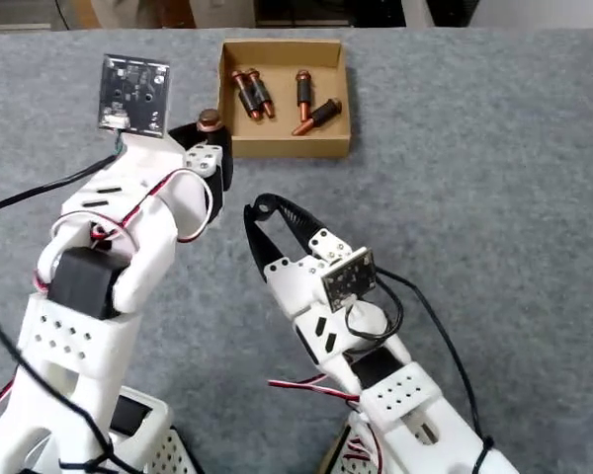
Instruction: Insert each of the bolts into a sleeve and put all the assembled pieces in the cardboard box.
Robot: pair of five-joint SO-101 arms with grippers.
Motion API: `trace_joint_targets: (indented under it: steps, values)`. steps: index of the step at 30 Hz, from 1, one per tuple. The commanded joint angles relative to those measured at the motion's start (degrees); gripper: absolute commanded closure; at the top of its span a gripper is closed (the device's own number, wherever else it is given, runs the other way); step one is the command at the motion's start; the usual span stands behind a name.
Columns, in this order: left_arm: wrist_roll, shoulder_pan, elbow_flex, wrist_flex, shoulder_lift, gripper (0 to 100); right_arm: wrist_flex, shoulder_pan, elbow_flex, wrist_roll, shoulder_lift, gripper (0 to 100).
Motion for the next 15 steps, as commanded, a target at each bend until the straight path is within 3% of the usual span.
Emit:
trace_joint_targets:
  steps: [1,7,10,15]
  values:
    - [0.44,2.20,-5.27,-1.58,-1.80,98,1.67,-1.01,0.13,-0.62,-2.77,99.7]
    - [0.44,10.20,-4.13,-1.67,-1.36,98,2.02,-2.86,0.13,-0.62,-3.12,99.7]
    - [0.18,10.37,-1.85,-3.16,-1.45,98,2.20,-3.03,0.13,-0.70,-3.12,99.7]
    - [-6.51,10.37,2.29,-6.33,-1.89,98,6.51,-3.03,0.13,-0.70,-3.12,99.7]
